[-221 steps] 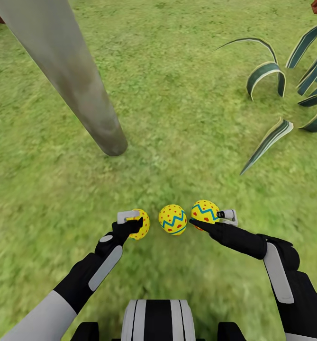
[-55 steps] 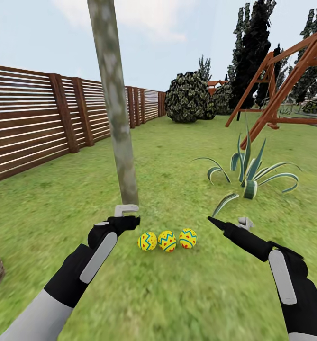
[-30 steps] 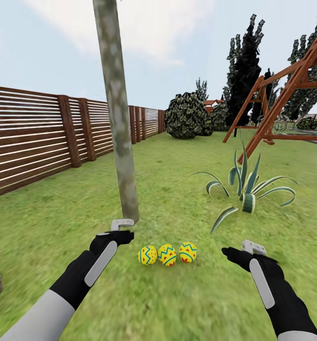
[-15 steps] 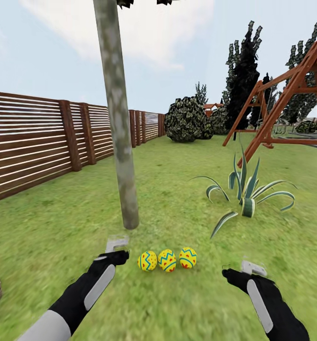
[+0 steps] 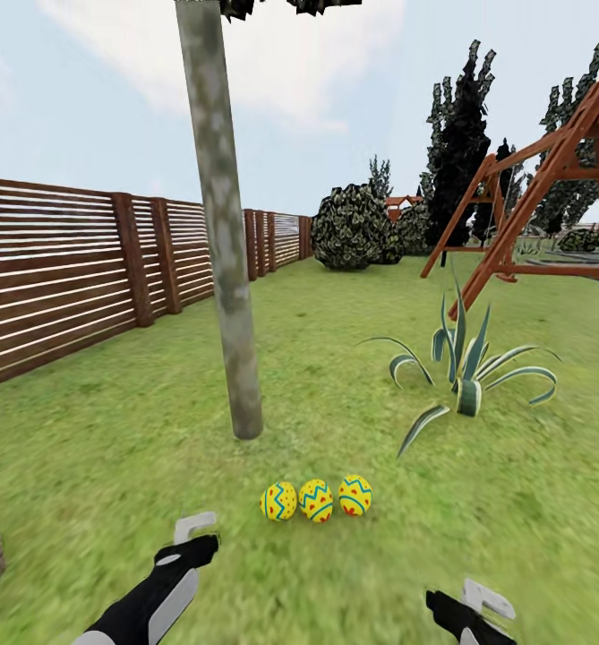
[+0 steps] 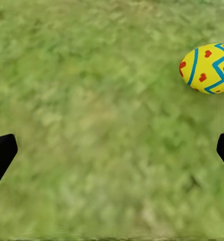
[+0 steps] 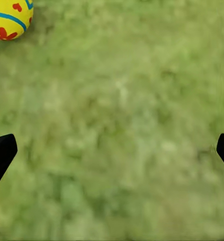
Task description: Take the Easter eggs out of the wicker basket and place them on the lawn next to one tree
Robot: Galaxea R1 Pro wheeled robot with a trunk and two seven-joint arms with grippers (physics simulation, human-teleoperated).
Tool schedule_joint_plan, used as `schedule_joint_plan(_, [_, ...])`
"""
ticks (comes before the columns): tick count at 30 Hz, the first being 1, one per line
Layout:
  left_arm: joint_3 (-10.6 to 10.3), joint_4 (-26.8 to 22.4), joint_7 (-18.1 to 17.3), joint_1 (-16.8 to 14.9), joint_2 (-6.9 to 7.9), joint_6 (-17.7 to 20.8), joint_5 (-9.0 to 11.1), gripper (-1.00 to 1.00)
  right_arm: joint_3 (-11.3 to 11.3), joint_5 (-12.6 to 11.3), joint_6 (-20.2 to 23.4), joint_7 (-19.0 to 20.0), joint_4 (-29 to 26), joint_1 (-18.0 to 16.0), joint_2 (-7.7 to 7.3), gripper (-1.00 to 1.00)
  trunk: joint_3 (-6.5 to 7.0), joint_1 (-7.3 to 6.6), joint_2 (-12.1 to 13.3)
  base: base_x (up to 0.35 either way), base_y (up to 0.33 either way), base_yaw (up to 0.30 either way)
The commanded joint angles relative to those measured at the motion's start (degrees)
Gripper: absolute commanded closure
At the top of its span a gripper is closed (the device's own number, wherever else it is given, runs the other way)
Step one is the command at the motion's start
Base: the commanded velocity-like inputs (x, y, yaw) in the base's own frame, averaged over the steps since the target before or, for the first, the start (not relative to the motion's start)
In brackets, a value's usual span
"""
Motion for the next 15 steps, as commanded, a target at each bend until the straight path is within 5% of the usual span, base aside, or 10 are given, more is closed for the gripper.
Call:
schedule_joint_plan(1, [-0.49,0.81,0.26,-0.04,0.08,-0.5,0.31,-1.0,0.05,-0.5,-0.82,-0.25,0.74,-0.01,-0.01,-1.0,0.13,-0.24,0.38,0.0,0.0,0.0])
schedule_joint_plan(15, [-0.47,4.83,-0.78,0.08,-0.87,-5.67,0.32,-1.0,-0.16,-0.15,-5.27,-0.1,9.58,0.03,-1.17,-1.0,2.64,-3.31,6.0,0.0,0.0,0.0])
